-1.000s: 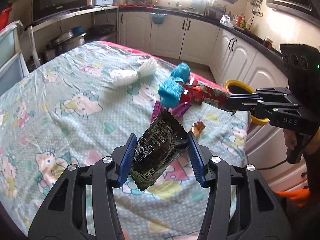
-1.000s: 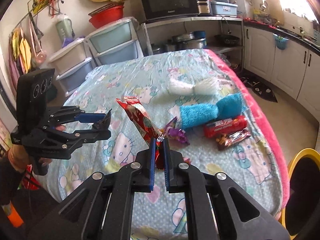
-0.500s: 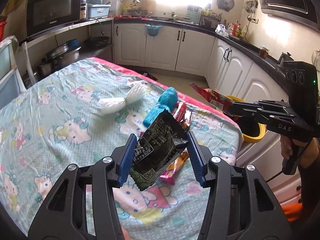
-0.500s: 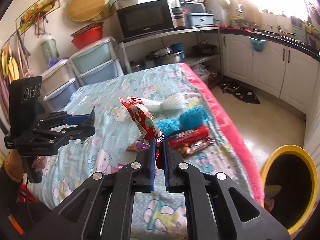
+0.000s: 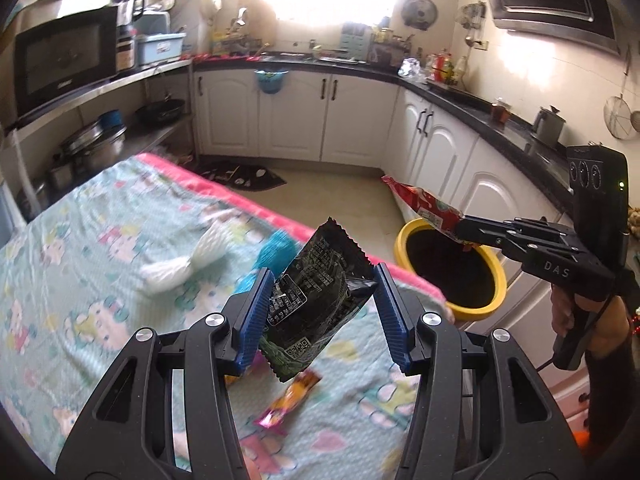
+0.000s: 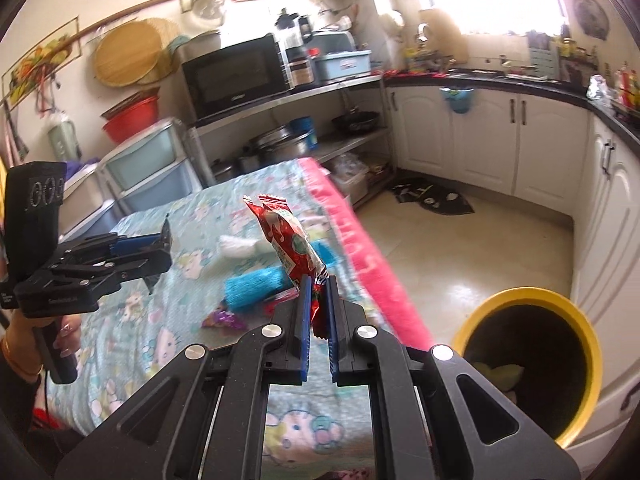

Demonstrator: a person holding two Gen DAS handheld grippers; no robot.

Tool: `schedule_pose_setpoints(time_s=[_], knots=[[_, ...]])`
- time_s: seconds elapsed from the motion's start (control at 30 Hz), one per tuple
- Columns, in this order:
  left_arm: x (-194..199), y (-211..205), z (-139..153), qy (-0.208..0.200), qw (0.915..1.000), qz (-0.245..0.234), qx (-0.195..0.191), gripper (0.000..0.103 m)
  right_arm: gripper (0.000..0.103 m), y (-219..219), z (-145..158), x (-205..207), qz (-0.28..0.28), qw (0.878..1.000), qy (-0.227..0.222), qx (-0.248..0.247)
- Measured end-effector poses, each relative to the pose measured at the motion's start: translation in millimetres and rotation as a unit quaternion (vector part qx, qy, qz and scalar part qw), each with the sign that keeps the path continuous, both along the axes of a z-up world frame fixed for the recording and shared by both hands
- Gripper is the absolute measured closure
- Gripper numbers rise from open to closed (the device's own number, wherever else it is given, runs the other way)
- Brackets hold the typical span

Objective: Collect trash
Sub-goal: 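Carry the red wrapper and dark wrapper over the yellow bin with both tools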

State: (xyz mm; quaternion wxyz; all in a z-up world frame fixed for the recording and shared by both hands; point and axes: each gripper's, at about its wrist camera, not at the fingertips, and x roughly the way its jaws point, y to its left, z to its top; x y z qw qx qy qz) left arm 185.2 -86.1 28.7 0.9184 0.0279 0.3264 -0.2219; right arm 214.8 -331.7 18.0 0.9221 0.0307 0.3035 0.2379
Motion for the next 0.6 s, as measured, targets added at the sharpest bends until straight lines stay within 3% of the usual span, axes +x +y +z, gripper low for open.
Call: schedule_pose_setpoints(time_s=[0.6], knots=[[24,-82,19,-0.019,0.9963,-0.084,-0.005,0.06,0.096,-86,18,-7,-0.132,0.99,-0.039,-0.009]])
